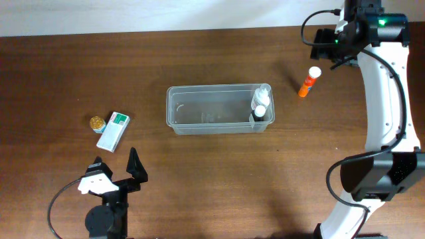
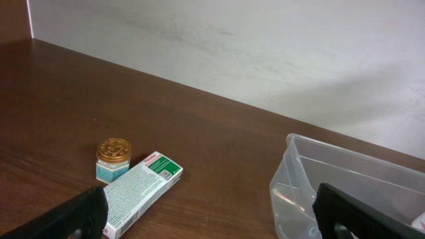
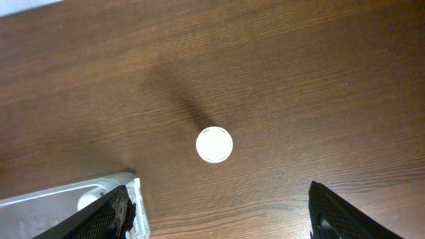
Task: Pack container
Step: 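Move the right gripper up over the orange Redoxon tube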
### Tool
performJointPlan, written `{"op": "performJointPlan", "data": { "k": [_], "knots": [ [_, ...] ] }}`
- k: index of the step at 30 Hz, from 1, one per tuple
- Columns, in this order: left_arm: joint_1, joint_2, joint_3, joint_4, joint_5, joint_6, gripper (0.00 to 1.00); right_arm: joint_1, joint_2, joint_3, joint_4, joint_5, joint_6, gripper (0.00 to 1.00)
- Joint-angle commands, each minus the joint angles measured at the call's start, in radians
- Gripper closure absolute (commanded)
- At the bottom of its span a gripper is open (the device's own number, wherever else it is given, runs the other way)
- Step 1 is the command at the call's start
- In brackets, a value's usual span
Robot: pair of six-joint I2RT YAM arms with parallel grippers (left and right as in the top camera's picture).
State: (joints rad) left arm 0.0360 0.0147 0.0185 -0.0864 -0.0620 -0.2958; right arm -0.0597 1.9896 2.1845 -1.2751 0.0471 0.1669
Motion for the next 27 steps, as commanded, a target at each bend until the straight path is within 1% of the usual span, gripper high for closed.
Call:
{"op": "performJointPlan", "data": {
  "k": [1,8,17,19,22,27],
  "knots": [
    [0.006,-0.009,-0.007,0.003,0.011,0.008,0.01,0.0,0.049,0.011,0.005,-0.02,-0.067,0.23],
    [0.006,-0.009,-0.007,0.003,0.011,0.008,0.01,0.0,0.149,0.011,0.005,-0.021,-0.067,0.23],
    [0.006,-0.009,-0.007,0.003,0.011,0.008,0.0,0.0,0.227,0.011,0.02,-0.021,-0.066,0.24],
    [0.006,-0.009,-0.007,0.003,0.011,0.008,0.01,0.0,0.242,0.011,0.023,-0.021,-0.067,0.24],
    [0.006,-0.009,-0.007,0.003,0.011,0.008,0.01,0.0,0.261,0.011,0.03,-0.021,-0.066,0.29],
    [0.006,-0.009,-0.007,0.003,0.011,0.008,0.01,0.0,0.292,0.011,0.034,-0.021,-0.067,0.3]
  ]
}}
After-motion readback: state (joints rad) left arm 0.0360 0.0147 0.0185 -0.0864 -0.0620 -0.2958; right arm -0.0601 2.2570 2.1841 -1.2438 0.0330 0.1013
